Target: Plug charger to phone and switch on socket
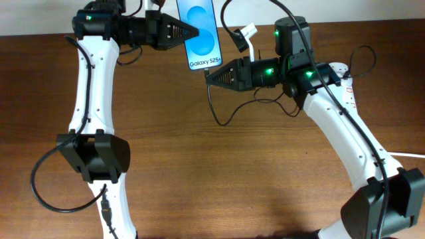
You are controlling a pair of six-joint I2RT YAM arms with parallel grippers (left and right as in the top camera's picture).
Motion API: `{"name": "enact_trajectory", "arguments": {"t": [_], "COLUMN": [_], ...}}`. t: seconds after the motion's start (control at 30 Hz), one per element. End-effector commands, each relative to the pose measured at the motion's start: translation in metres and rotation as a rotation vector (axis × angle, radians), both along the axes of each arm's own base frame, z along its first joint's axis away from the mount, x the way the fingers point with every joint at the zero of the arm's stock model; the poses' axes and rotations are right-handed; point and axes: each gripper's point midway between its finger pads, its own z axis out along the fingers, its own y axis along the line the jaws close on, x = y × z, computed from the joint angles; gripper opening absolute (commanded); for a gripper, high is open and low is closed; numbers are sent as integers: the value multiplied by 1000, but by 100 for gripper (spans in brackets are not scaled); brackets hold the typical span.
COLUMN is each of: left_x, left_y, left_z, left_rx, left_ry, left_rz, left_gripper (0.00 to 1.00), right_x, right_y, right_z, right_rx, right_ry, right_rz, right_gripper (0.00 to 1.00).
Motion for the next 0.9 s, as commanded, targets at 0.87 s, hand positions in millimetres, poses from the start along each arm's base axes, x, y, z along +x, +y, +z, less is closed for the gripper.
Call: {"name": "enact_trajectory", "arguments": {"t": [0.87], "left_x": [-15], "left_y": [-11], "left_z": [13], "left_rx": [-19], "left_ry": [-59], "left_rz": [-36], "left_gripper": [0], "right_x": [13], "right_y": [-15], "right_z": [20], "right_rx": [22], "right_ry": [-69], "right_rz": [-49], "right_gripper": [4]}}
